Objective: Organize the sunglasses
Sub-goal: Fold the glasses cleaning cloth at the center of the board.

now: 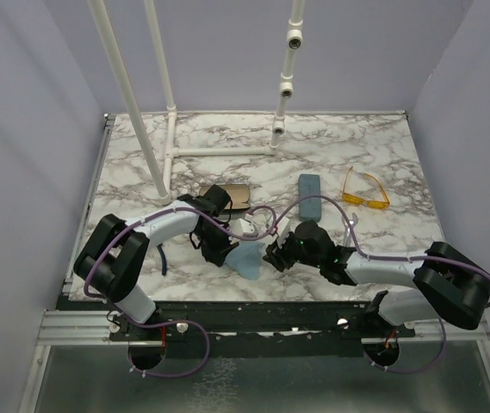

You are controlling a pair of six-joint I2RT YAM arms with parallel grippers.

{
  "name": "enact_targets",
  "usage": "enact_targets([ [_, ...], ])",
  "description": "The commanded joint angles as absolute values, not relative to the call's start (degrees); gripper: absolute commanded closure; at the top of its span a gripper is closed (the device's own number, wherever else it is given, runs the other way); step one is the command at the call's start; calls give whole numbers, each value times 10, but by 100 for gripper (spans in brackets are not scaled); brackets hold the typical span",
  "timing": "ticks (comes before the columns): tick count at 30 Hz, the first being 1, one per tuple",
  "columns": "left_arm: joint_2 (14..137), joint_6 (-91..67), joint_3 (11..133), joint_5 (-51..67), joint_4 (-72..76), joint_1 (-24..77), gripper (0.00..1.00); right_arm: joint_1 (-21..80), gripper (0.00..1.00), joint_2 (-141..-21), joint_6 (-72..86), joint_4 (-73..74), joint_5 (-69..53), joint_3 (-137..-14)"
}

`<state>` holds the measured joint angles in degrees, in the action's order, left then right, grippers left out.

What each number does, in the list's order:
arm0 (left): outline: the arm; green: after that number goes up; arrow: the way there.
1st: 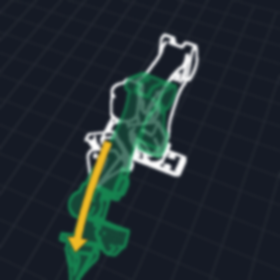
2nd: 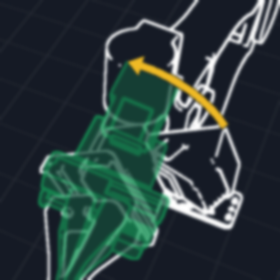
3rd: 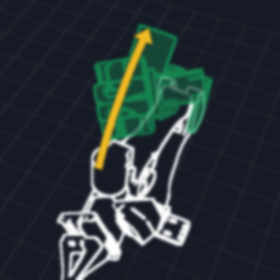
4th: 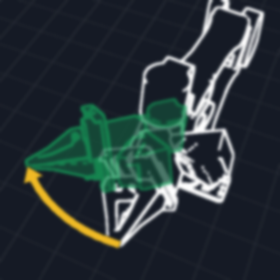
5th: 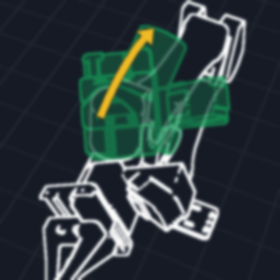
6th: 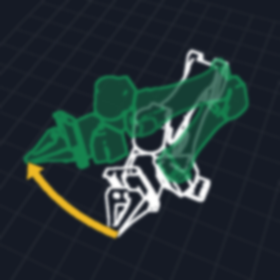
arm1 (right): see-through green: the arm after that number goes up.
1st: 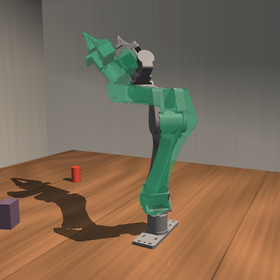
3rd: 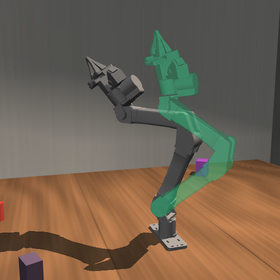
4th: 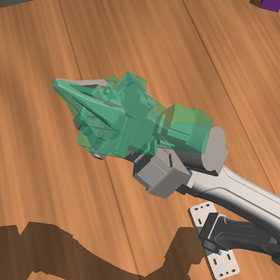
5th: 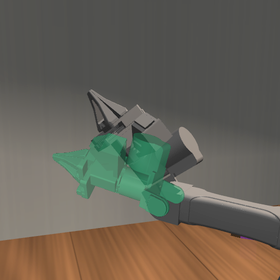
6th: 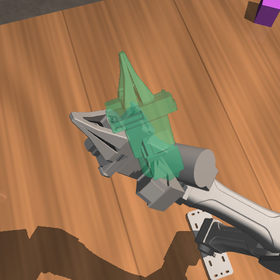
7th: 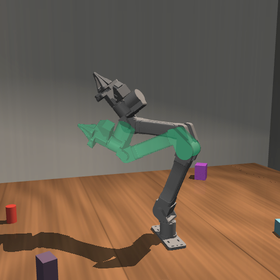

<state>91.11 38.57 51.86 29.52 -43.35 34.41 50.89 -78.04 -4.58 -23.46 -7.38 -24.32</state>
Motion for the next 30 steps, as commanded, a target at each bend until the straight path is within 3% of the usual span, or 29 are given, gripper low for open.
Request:
enact_targets([
  [1,910,380,531,325,-430,348,100,550,48,-748,17,-264,-68,-185],
  [4,901,381,526,321,-428,348,100,596,31,-743,30,-389,-57,-132],
  [5,899,380,525,320,-428,348,100,615,30,-749,20,-423,-43,-125],
  [16,875,375,529,334,-428,344,100,678,30,-934,-78,-570,10,-187],
  [24,884,374,544,351,-441,334,100,679,34,-948,-93,-536,14,-217],
  [30,884,375,544,353,-443,329,100,679,50,-954,-74,-522,43,-223],
])
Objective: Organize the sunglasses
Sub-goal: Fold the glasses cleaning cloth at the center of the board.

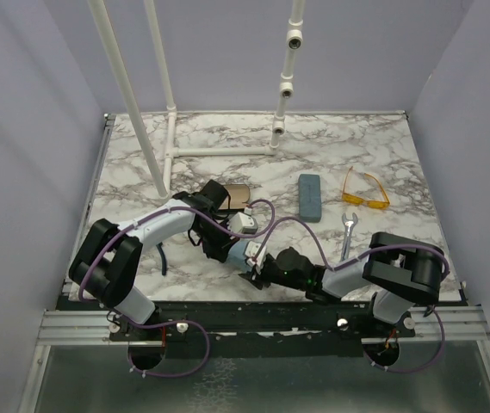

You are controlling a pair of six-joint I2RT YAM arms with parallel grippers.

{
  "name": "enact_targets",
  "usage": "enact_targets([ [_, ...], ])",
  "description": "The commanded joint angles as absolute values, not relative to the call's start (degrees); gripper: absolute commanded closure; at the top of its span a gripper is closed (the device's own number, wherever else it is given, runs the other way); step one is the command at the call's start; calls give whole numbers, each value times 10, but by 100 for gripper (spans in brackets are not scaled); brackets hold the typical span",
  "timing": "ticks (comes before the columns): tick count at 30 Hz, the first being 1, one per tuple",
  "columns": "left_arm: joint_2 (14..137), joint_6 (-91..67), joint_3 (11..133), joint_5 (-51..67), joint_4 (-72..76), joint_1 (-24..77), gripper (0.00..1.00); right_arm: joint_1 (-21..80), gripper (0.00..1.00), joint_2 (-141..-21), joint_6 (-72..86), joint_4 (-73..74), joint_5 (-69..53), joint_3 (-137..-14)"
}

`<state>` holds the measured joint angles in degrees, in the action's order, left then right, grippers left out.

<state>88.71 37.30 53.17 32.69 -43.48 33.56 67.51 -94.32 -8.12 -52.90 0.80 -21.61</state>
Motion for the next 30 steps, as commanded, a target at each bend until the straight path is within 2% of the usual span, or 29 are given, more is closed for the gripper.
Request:
enact_targets([
  [1,883,375,545,353,-444,329,100,679,51,-952,-70,-516,50,-223],
  [7,882,376,543,353,-444,326,100,679,55,-939,-68,-462,62,-225],
  [16,877,379,540,347,-444,323,100,679,73,-925,-52,-430,83,-219],
  [30,871,390,529,319,-448,323,100,679,74,-876,-24,-377,80,-198],
])
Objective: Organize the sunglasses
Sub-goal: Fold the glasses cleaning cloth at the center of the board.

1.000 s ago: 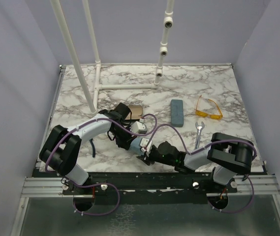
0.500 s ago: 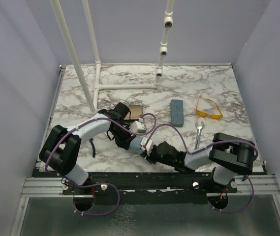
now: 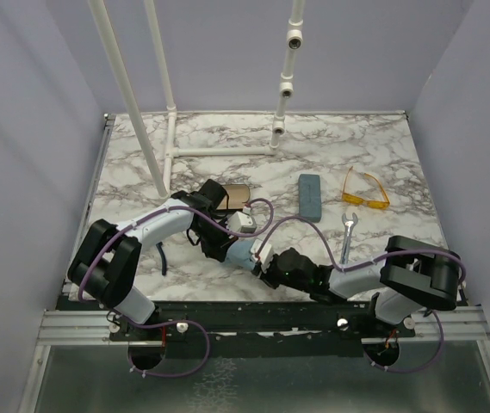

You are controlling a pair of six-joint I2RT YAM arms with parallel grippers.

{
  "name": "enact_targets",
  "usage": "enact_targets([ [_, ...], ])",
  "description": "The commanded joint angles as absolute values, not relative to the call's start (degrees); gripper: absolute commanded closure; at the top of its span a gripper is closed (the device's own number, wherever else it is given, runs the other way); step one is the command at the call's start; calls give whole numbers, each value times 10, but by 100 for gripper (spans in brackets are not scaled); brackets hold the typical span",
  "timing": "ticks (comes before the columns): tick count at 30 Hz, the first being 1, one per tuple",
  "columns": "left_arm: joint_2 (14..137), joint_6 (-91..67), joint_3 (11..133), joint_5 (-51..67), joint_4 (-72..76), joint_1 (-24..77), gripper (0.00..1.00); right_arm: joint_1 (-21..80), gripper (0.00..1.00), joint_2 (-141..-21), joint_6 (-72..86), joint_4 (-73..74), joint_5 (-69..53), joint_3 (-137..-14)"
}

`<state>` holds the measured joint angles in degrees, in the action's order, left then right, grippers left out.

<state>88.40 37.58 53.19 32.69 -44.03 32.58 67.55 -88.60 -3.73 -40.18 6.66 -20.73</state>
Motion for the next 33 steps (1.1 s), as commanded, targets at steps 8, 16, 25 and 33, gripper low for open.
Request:
enact_targets([
  [8,871,392,529,321,-451,323,100,679,83,-877,-19,-374,82,-201],
  [16,871,407,525,317,-463,323,100,679,99,-841,-12,-339,67,-200],
  [25,852,465,501,241,-522,411,100,679,100,-804,-51,-199,-37,-257],
  [33,869,475,496,260,-544,425,100,679,100,-760,-43,-124,-115,-253],
])
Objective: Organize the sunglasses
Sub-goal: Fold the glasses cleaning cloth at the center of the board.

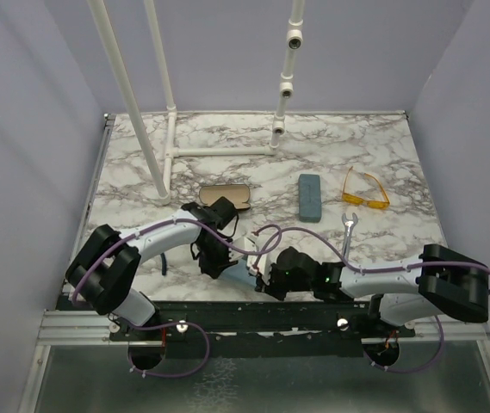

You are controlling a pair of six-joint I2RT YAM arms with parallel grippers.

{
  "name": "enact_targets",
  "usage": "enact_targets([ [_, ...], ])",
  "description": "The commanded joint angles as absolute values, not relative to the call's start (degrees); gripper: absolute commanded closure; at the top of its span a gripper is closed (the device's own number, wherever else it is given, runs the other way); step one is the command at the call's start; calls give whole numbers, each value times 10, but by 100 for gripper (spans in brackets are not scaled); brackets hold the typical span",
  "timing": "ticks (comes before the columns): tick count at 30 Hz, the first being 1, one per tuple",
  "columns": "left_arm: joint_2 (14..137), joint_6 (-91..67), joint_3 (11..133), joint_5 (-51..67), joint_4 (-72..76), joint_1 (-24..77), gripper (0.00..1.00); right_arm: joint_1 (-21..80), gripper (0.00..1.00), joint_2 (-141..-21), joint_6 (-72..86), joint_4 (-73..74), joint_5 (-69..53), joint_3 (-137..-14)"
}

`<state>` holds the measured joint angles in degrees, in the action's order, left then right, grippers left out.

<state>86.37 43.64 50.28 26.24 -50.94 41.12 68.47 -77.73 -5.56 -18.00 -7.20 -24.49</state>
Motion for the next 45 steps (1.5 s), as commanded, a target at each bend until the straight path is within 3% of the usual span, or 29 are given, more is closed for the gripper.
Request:
enact_targets([
  [1,872,475,497,262,-544,426,100,678,99,-760,-42,-126,-115,-252],
  [14,907,438,512,268,-518,394,100,673,99,-795,-20,-100,-31,-307],
  [45,938,403,554,220,-471,366,100,621,100,-876,-18,52,38,-442],
])
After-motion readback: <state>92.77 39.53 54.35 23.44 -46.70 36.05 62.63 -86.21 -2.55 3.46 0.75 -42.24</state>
